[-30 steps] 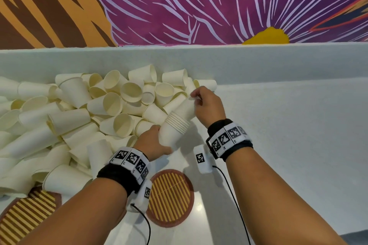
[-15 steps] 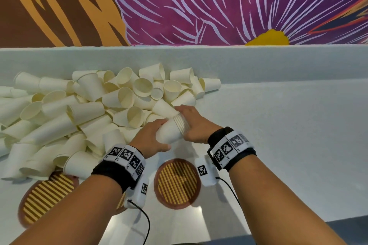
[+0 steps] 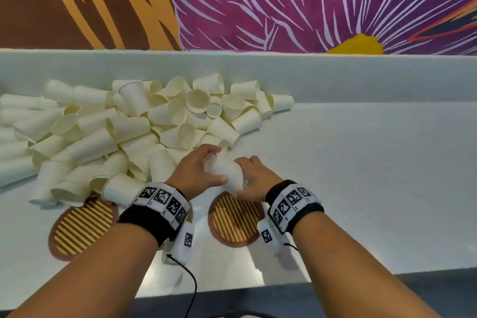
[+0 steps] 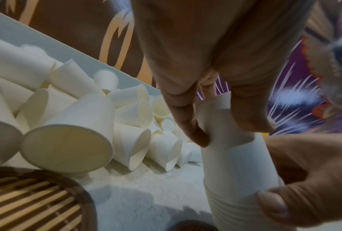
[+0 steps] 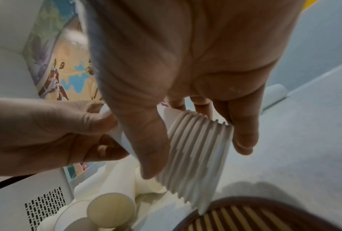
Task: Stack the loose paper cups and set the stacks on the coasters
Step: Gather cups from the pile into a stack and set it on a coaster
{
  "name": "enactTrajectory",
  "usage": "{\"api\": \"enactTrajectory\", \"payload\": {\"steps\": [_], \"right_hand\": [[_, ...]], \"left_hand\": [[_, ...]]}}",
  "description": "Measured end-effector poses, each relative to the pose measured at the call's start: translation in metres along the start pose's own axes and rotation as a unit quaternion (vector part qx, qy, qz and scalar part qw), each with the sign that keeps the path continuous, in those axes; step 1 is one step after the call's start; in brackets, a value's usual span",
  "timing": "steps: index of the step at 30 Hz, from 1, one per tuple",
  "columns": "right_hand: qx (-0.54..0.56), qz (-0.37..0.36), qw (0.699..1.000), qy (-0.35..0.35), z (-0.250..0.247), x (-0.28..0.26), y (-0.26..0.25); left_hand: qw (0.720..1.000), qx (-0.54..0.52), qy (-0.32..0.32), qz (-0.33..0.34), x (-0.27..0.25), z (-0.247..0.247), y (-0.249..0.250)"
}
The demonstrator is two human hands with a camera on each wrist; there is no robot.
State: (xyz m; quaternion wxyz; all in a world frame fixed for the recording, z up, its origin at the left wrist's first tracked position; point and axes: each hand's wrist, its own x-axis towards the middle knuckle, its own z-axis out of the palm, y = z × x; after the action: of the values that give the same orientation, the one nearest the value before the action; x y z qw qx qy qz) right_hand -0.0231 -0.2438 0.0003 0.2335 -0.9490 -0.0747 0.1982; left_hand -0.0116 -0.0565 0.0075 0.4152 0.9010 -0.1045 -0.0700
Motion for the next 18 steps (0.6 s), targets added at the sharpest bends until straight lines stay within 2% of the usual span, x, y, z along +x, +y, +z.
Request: {"api": "enactTrajectory", "payload": {"steps": [4,7,9,14,18], "right_hand": [[0.031,0.047,0.998,0.009,0.021,-0.003,-0.001],[0.065,0.043,0.997,0.011,0.047,0.006,0.018],[0.093,0.043,0.994,0.032,0.050,-0.009,0.009],[0.163,0.035,0.983,0.073,0.054,-0.043,-0.004],[0.194,0.051,0.977,0.072,0.063,-0.049,0.000]], "left_hand": [[0.998,-0.054,-0.024,0.013,-0.010,0.007,-0.002],[0.995,-0.086,-0.051,0.014,-0.018,0.014,-0.009],[0.994,-0.088,-0.060,0.014,-0.024,0.019,-0.013],[0.991,-0.059,-0.116,-0.013,-0.038,0.033,-0.025],[0.989,0.034,-0.143,-0.012,-0.046,0.041,-0.033]]}}
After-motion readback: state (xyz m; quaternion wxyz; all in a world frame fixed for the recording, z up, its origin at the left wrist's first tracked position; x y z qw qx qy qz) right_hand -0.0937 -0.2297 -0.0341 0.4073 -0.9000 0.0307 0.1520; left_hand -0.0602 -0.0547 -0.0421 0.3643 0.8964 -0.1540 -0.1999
